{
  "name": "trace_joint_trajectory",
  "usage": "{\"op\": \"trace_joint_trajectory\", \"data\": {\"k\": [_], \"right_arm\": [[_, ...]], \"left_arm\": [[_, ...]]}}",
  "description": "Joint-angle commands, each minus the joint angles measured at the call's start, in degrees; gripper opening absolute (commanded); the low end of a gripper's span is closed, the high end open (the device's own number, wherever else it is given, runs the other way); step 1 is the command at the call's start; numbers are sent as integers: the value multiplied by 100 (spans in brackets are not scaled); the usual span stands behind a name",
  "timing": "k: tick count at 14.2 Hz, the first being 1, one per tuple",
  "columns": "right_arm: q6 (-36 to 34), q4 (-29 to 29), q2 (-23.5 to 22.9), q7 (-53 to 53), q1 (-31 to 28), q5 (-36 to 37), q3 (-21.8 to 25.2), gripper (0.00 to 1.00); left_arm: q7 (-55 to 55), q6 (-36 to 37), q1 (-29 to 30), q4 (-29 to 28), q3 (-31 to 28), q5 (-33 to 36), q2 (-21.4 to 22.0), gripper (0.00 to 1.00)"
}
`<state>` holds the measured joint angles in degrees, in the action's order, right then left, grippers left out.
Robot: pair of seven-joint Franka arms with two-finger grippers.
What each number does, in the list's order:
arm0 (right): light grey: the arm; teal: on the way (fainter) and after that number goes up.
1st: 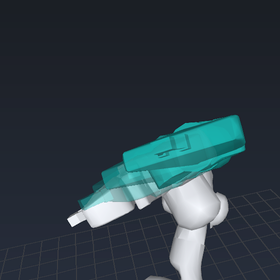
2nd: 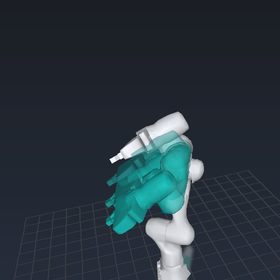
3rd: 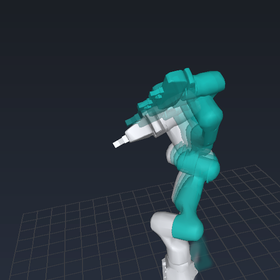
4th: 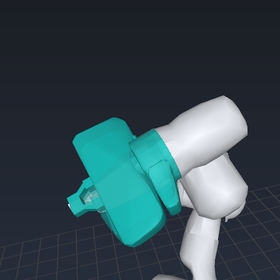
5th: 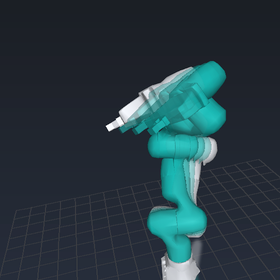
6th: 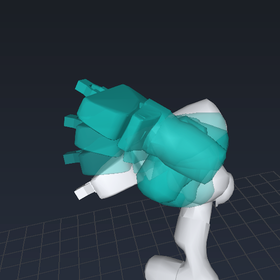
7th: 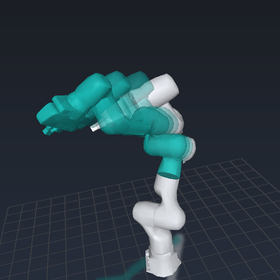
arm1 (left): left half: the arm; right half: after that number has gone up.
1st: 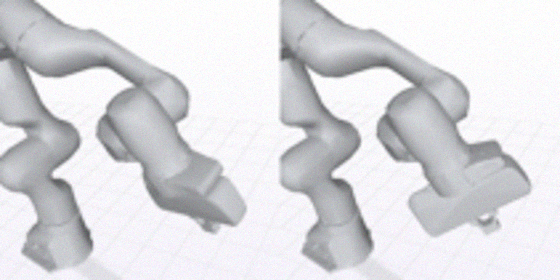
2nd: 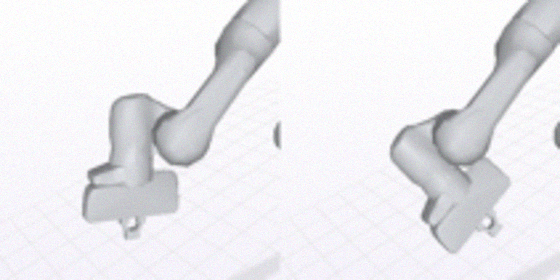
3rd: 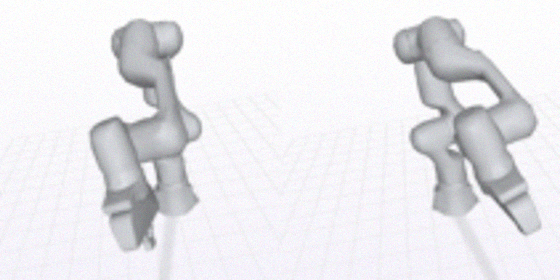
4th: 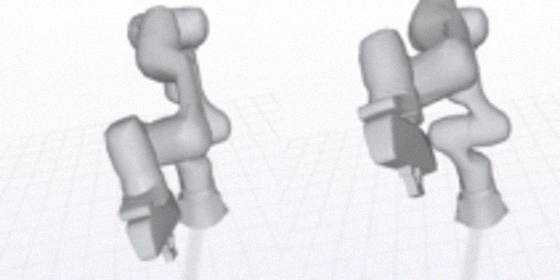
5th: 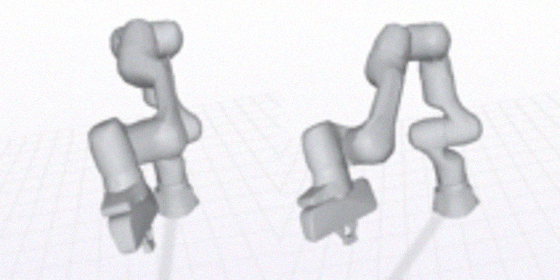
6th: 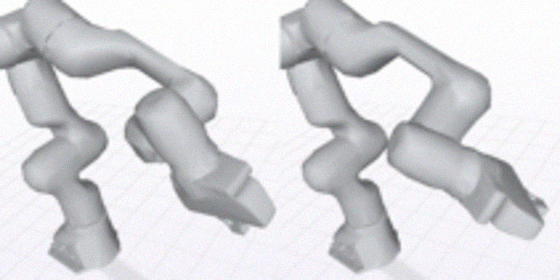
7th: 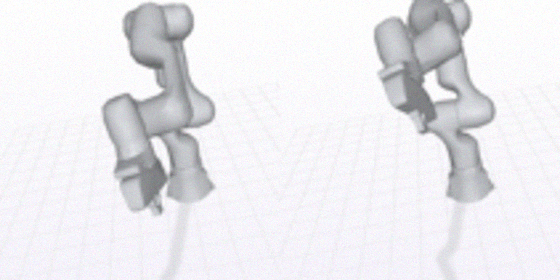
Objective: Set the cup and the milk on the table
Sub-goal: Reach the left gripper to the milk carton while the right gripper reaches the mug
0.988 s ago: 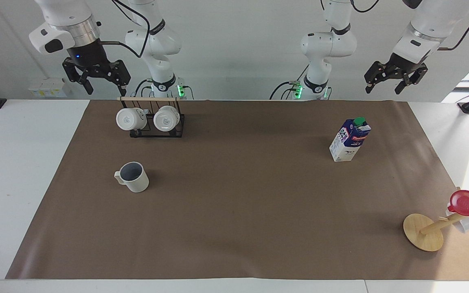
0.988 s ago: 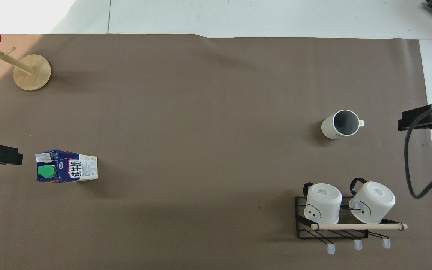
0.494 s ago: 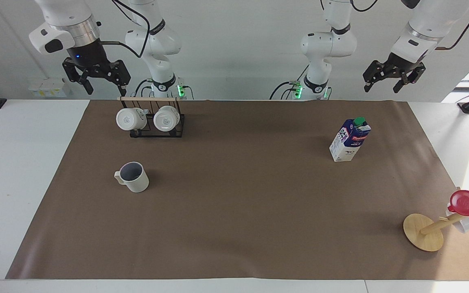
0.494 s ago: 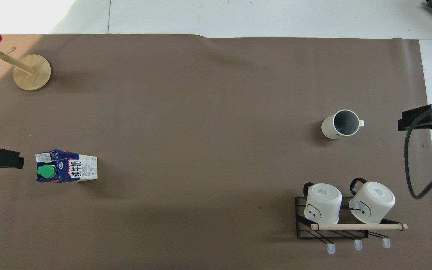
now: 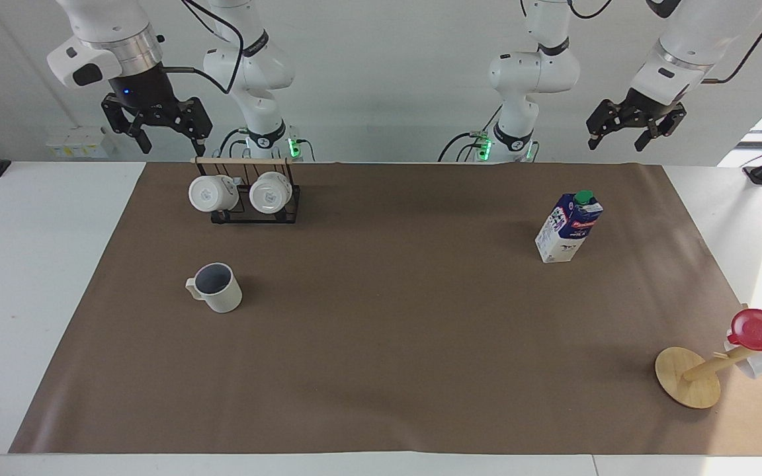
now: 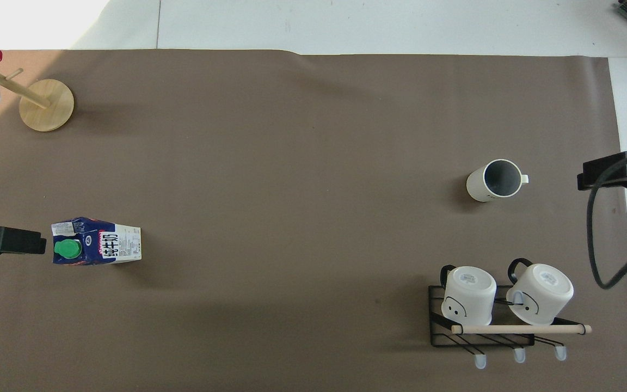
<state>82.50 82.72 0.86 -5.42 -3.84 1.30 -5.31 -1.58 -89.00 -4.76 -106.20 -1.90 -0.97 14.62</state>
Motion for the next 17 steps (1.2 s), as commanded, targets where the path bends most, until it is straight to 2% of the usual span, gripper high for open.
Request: {"op": "trace_joint_trajectory", "data": {"k": [1, 6, 13, 17], "right_arm": [[99, 148, 117, -74, -38, -86, -23, 100], [108, 148, 117, -74, -38, -86, -23, 100], [442, 139, 64, -109, -29, -95, -23, 100], [494, 148, 20, -109, -38, -86, -23, 100]], "left_arm": [[-61, -310, 10, -295, 40, 62, 172, 100], [-97, -539, -17, -655, 49, 62, 216, 100], [-105, -1321, -17, -1104, 49, 62, 217, 100], [-105, -1427, -17, -1288, 49, 62, 164, 100]]}}
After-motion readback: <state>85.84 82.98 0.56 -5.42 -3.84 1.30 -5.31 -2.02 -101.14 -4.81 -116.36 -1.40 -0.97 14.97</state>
